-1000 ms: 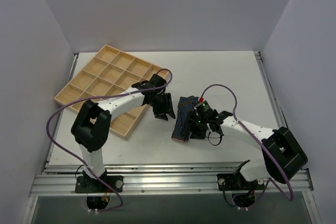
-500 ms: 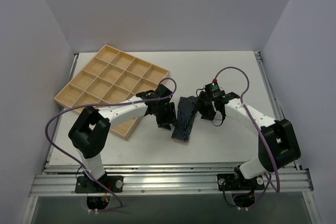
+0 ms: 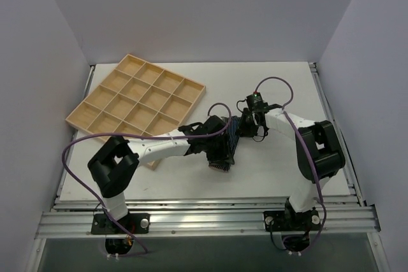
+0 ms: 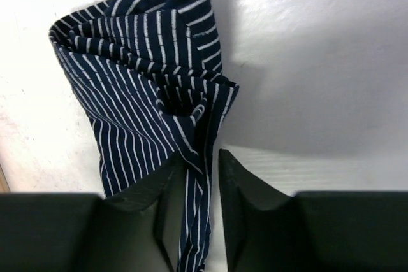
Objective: Roll the underwear
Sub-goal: Fold the underwear
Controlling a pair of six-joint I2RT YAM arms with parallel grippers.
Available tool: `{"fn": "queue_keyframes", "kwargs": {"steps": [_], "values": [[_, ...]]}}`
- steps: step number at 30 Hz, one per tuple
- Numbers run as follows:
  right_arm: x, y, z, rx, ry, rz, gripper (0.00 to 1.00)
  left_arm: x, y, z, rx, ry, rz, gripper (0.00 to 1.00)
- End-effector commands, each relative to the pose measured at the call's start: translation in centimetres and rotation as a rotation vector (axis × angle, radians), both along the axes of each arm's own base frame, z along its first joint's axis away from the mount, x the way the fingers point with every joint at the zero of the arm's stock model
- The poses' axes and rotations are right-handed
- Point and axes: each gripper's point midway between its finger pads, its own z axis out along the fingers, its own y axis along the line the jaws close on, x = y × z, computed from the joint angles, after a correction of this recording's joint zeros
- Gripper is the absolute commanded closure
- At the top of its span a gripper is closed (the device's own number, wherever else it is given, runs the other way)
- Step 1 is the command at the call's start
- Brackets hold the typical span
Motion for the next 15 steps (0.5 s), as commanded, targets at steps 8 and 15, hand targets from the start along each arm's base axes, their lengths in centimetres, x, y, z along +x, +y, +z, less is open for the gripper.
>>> {"fn": "queue_keyframes", "kwargs": {"steps": [8, 15], "values": [[1.6, -1.7, 0.0, 0.013, -0.040, 0.041, 0.79, -1.5, -2.8, -3.1, -0.032, -0.029, -0.028, 0.52], [1.5, -1.3, 1.6, 0.034, -0.060, 0.060, 0.56, -1.0, -4.0, 0.1, -0.058, -0.097, -0.072, 0.50]]}}
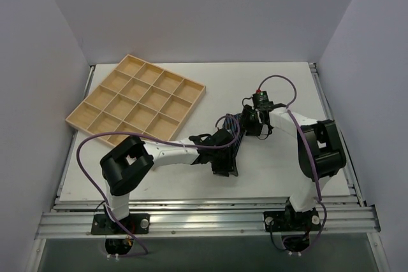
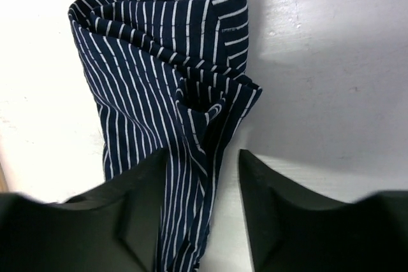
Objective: Roll the underwear
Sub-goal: Fold the underwear
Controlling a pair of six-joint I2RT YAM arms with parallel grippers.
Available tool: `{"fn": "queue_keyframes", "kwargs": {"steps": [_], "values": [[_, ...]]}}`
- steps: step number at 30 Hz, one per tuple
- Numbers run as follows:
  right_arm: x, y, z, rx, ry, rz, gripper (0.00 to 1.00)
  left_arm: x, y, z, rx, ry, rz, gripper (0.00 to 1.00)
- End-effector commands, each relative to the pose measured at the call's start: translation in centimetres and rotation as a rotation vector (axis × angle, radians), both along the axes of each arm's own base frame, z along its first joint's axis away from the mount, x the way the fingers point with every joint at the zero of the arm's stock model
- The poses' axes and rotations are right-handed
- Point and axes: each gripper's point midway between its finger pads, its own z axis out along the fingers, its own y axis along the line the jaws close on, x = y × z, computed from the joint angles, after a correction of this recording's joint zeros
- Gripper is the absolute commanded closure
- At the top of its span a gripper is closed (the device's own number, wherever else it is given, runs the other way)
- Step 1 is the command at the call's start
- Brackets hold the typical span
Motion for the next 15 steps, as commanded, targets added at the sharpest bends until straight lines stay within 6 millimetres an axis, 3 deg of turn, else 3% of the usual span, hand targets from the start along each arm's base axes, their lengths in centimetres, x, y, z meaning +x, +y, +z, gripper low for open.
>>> {"fn": "queue_keyframes", "kwargs": {"steps": [1, 4, 7, 9, 10, 11, 13, 14, 15], "values": [[0.2, 0.3, 2.7, 0.013, -0.048, 0.028, 0.52, 2.2, -2.3, 5.3, -0.098, -0.121, -0.017, 0.50], [-0.3, 0.3, 4.9, 0.025, -0.067, 0.023, 0.45, 3.2, -2.2, 9.1, -0.118, -0.174, -0.027, 0.48], [-2.1, 0.4, 6.2, 0.037, -0.041, 0.011, 0.43, 4.0, -0.8, 11.5, -0.104, -0.205, -0.016, 0.48], [-4.0, 1.4, 5.9, 0.057, -0.016, 0.017, 0.41, 4.3, 0.7, 12.4, -0.088, -0.209, -0.002, 0.48], [-4.6, 2.0, 6.7, 0.081, -0.040, 0.024, 0.41, 5.2, 1.8, 12.3, -0.081, -0.205, 0.021, 0.48], [-6.4, 3.0, 5.9, 0.084, -0.015, 0.050, 0.41, 5.3, 3.2, 11.1, -0.053, -0.182, 0.036, 0.48], [-7.8, 4.6, 6.2, 0.117, -0.023, 0.050, 0.40, 7.0, 5.6, 10.7, -0.077, -0.154, 0.091, 0.48], [-9.7, 5.6, 5.2, 0.113, 0.001, 0.081, 0.40, 6.9, 7.1, 9.0, -0.057, -0.117, 0.105, 0.48], [-10.5, 6.0, 5.0, 0.116, 0.005, 0.085, 0.41, 7.2, 7.9, 8.9, -0.067, -0.111, 0.115, 0.48]]}}
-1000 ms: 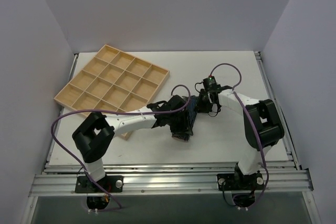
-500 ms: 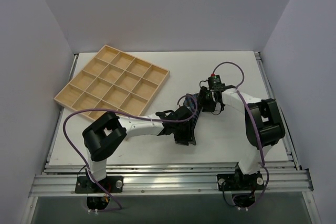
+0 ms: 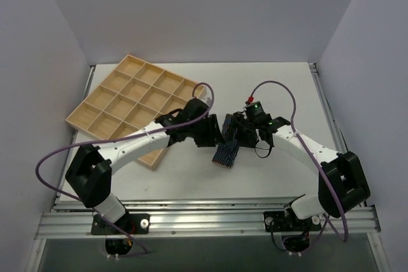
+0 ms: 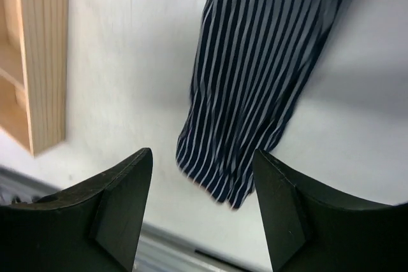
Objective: Roll the underwear
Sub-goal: Fold the underwear
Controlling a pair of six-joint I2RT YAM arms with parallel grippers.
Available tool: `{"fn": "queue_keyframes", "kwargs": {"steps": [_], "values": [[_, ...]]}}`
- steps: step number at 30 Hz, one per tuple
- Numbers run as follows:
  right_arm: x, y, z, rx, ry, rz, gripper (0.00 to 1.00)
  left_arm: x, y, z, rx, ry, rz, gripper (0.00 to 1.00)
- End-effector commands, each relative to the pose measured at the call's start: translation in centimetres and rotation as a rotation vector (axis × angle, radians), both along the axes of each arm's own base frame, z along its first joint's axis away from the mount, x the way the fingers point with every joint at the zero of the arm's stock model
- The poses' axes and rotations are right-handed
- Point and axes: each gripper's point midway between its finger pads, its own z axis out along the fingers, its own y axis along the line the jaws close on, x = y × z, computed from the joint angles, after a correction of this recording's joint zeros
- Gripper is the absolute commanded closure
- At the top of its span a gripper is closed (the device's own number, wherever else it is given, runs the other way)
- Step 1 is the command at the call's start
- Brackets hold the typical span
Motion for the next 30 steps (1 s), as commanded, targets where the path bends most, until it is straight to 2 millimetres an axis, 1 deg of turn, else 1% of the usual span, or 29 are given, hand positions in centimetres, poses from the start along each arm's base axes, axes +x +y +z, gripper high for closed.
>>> {"fn": "queue_keyframes", "kwargs": {"steps": [1, 2, 3, 5, 6, 12, 15, 19, 22, 23, 25, 26, 28, 30], "values": [[-4.3, 1.8, -1.3, 0.028, 0.083, -0.006, 0.41, 1.4, 5.3, -3.2, 0.050, 0.088, 0.062, 0.48], [-5.0, 2.0, -1.7, 0.025, 0.089, -0.002, 0.41, 1.6, 6.0, -3.5, 0.056, 0.093, 0.067, 0.48], [-6.3, 2.0, -2.8, 0.004, 0.108, 0.009, 0.41, 1.7, 6.7, -4.1, 0.071, 0.095, 0.066, 0.47], [-7.0, 1.8, -3.3, 0.002, 0.115, -0.005, 0.41, 2.1, 7.3, -4.4, 0.062, 0.116, 0.066, 0.48], [-7.8, 1.7, -3.9, -0.003, 0.128, -0.001, 0.42, 2.1, 7.4, -4.8, 0.065, 0.127, 0.063, 0.48], [-8.2, 2.0, -4.3, -0.029, 0.119, -0.006, 0.42, 2.3, 7.0, -6.2, 0.067, 0.158, 0.048, 0.48], [-8.2, 2.4, -4.4, -0.028, 0.115, -0.002, 0.43, 2.2, 6.6, -6.6, 0.058, 0.169, 0.043, 0.47], [-8.0, 2.3, -5.6, -0.052, 0.118, 0.001, 0.45, 2.1, 6.7, -7.3, 0.060, 0.178, 0.043, 0.48], [-7.9, 2.2, -6.3, -0.065, 0.120, 0.004, 0.48, 1.9, 6.0, -7.8, 0.029, 0.203, 0.026, 0.48], [-8.0, 2.1, -6.6, -0.068, 0.125, 0.002, 0.49, 1.8, 6.0, -8.4, 0.027, 0.217, 0.025, 0.48], [-7.8, 2.2, -6.8, -0.066, 0.121, 0.001, 0.51, 1.7, 5.4, -8.3, -0.010, 0.217, 0.011, 0.48], [-7.6, 2.1, -6.9, -0.066, 0.120, 0.000, 0.52, 1.4, 5.3, -8.6, -0.020, 0.233, 0.011, 0.48], [-7.6, 1.9, -7.1, -0.073, 0.117, 0.001, 0.54, 1.5, 4.7, -8.1, -0.062, 0.220, -0.008, 0.48], [-7.4, 1.5, -7.3, -0.073, 0.120, -0.008, 0.55, 1.4, 4.5, -8.2, -0.074, 0.221, -0.025, 0.47]]}}
